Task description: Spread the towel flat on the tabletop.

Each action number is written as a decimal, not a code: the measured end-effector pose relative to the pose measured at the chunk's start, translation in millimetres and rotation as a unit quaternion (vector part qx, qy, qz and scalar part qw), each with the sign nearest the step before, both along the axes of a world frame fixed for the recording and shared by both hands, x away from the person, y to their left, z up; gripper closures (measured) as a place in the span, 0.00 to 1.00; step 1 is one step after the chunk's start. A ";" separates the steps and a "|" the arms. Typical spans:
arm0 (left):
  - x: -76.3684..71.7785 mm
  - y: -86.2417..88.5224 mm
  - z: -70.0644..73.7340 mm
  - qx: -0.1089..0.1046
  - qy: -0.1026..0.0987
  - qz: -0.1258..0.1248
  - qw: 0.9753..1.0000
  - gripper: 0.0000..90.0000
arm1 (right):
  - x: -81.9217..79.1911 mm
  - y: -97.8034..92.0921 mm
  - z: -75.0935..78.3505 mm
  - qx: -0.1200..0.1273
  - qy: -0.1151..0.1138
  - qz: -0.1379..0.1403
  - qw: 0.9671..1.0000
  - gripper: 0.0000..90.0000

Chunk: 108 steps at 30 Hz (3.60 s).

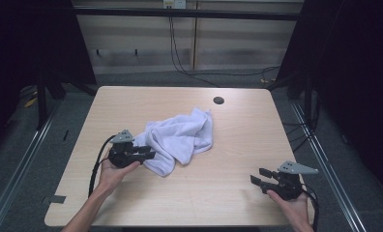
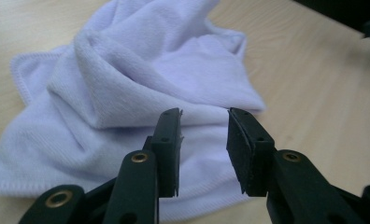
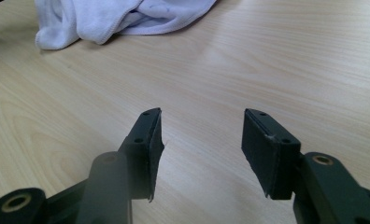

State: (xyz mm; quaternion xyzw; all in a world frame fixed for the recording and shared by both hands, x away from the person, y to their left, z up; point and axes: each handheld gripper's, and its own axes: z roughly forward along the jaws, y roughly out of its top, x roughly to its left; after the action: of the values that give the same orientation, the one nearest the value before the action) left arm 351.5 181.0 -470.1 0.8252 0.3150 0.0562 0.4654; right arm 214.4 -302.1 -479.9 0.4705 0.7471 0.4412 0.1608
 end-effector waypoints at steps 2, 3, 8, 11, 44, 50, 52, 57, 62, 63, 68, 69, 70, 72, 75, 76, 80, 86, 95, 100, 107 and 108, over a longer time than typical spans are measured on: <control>4.2 -8.9 -8.6 0.025 0.002 0.003 1.000 0.67 | -0.6 1.3 0.5 0.000 -0.001 0.007 1.000 0.53; 6.4 -12.1 -12.6 0.036 0.003 0.007 0.999 0.57 | -1.9 2.4 1.4 0.000 0.001 0.010 1.000 0.52; 17.5 -19.2 -33.2 0.065 0.022 0.008 0.998 0.53 | -3.4 4.5 1.7 -0.003 0.000 0.017 1.000 0.50; 17.0 -17.7 -33.7 0.066 0.020 0.012 0.998 0.71 | -1.7 4.6 1.0 0.000 0.005 0.019 1.000 0.50; -98.2 -4.7 -5.1 0.009 0.062 -0.129 0.990 0.77 | 15.7 54.3 3.4 0.021 0.033 0.096 0.995 0.60; -80.1 -22.8 29.1 -0.027 0.013 -0.117 0.993 0.74 | 38.4 80.0 9.8 0.032 0.024 0.125 0.991 0.67; -66.1 -35.1 40.7 -0.027 -0.012 -0.115 0.993 0.74 | 42.6 84.0 9.7 0.030 0.023 0.130 0.991 0.68; -24.2 -66.1 38.7 0.001 -0.004 -0.107 0.994 0.66 | 71.4 106.9 5.3 0.023 0.035 0.132 0.990 0.56; -4.7 -77.7 9.0 0.022 0.033 -0.085 0.996 0.56 | 84.7 117.9 -5.8 0.025 0.045 0.152 0.987 0.56; -5.3 -78.7 3.4 0.025 0.039 -0.089 0.995 0.54 | 86.1 120.8 -13.4 0.018 0.051 0.160 0.986 0.54; -8.2 -82.1 -12.1 0.067 0.038 -0.098 0.992 0.72 | 82.7 124.4 -21.2 0.001 0.056 0.174 0.983 0.48; -8.3 -80.6 -12.2 0.064 0.038 -0.098 0.992 0.72 | 81.7 125.9 -22.4 -0.007 0.055 0.178 0.982 0.48; -7.8 -79.1 -12.3 0.050 0.045 -0.103 0.992 0.80 | 80.5 128.4 -23.8 -0.019 0.054 0.181 0.982 0.48; -7.1 -75.2 -12.0 0.038 0.052 -0.103 0.993 0.87 | 78.4 134.1 -26.7 -0.031 0.047 0.185 0.981 0.47; -5.5 -69.7 -9.7 0.011 0.060 -0.106 0.993 0.89 | 79.3 141.7 -25.8 -0.051 0.039 0.181 0.981 0.57; -5.4 -67.6 -7.1 0.002 0.056 -0.104 0.993 0.89 | 80.9 142.9 -25.4 -0.057 0.037 0.175 0.982 0.66; -3.7 -49.4 10.9 -0.059 0.037 -0.079 0.994 0.91 | 89.9 132.6 -20.7 -0.031 0.059 0.151 0.986 0.92; -9.7 -23.5 29.7 -0.107 0.008 -0.031 0.994 0.92 | 97.1 91.4 -0.7 0.008 0.054 0.092 0.994 0.93; -5.4 -5.5 63.8 -0.156 -0.021 -0.003 0.988 0.92 | 94.1 53.4 53.4 0.051 0.007 0.056 0.997 0.94; 1.3 8.9 102.7 -0.178 -0.062 0.016 0.982 0.92 | 97.7 46.6 103.6 0.067 -0.039 0.046 0.996 0.94; 5.8 15.8 138.2 -0.171 -0.099 0.024 0.980 0.92 | 105.3 43.4 150.0 0.087 -0.090 0.047 0.991 0.94; 8.7 17.0 144.1 -0.168 -0.102 0.027 0.980 0.92 | 108.0 44.0 156.1 0.090 -0.092 0.048 0.991 0.94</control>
State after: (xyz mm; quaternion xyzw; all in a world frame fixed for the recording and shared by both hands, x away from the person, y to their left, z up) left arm 360.2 197.9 -326.0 0.7164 0.2930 0.0988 0.6254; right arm 322.5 -258.1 -323.9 0.4038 0.7083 0.5550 0.1647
